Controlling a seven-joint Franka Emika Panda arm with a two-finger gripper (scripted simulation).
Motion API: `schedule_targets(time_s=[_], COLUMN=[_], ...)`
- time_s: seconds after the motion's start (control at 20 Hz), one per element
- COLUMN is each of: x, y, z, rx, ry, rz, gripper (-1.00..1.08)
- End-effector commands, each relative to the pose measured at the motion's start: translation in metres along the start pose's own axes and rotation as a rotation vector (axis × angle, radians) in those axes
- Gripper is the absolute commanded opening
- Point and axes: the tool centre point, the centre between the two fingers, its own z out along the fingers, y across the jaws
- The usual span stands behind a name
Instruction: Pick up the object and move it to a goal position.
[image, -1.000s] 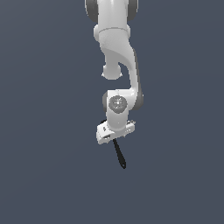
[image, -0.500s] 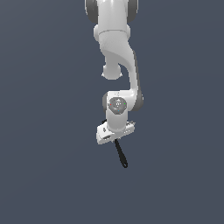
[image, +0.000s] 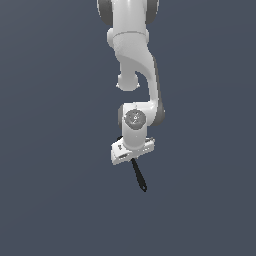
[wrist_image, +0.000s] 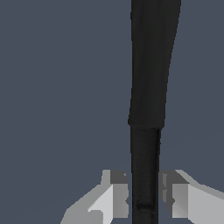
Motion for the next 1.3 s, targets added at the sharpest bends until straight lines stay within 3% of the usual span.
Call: schedule_targets(time_s=[0.0, 0.45, 1.25], x=[0.002, 0.014, 0.046], y=[-0.003, -0.03, -0.102], z=[-0.009, -0.075, -0.252], rx=[-0.001, -0.002, -0.001], ry=[0.003, 0.003, 0.003], rz=[-0.001, -0.001, -0.002], gripper=[-1.0, -1.0, -1.0])
